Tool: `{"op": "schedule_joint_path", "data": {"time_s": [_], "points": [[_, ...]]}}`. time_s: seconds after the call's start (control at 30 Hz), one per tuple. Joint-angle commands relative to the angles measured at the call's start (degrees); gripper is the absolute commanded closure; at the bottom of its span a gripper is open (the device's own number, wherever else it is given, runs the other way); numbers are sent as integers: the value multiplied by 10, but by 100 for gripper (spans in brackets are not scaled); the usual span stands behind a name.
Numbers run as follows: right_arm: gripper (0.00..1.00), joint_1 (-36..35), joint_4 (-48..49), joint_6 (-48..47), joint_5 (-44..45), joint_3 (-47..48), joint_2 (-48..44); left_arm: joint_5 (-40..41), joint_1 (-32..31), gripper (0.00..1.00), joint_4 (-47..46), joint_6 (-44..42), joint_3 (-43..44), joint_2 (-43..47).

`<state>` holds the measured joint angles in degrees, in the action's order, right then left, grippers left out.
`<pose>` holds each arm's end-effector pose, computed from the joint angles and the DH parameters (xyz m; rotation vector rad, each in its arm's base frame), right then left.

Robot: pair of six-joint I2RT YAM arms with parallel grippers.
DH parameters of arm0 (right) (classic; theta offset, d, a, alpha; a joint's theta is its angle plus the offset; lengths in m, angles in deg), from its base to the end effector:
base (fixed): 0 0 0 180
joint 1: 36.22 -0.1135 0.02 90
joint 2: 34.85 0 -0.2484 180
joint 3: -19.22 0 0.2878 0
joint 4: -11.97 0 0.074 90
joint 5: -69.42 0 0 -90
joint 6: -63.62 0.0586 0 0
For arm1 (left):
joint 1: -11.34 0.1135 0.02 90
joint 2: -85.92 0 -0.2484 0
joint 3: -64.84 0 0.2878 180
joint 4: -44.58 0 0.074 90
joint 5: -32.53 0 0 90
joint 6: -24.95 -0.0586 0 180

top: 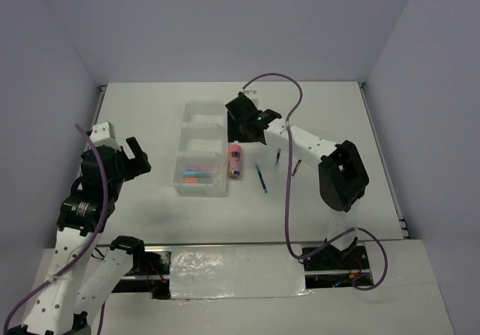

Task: Sort the stationery into containers
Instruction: Pick up the stationery from the center of the board.

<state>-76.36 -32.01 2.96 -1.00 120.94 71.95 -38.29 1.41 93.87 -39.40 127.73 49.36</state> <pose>0.3667 0.2835 0.2282 -0.0709 2.3680 0.1677 0.1979 -0.0151 0.3387 -0.4796 1.8890 -0.0804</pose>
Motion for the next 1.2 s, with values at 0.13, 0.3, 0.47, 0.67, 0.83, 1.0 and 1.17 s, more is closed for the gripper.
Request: {"op": "schedule_joint_path", "data": {"time_s": [0.13, 0.3, 0.47, 0.67, 0.83, 1.0, 1.17], "points": [[32, -5, -2, 35, -37, -7, 55, -3, 1, 1, -22, -3, 0, 4], [33, -5, 14, 48, -57, -28, 74, -5, 1, 1, -23, -5, 0, 4], [36, -4, 30, 47, -85, -48, 88, -8, 1, 1, -24, -5, 0, 3], [43, 6, 29, 40, -101, -71, 94, -11, 1, 1, -24, -7, 0, 4], [45, 17, 43, 36, -124, -96, 81, -12, 2, 1, -24, -6, 0, 5], [57, 19, 50, 15, -155, -96, 85, -11, 1, 1, -24, -6, 0, 7], [80, 22, 41, -2, -171, -75, 82, -9, 1, 1, -24, -6, 0, 10]]}}
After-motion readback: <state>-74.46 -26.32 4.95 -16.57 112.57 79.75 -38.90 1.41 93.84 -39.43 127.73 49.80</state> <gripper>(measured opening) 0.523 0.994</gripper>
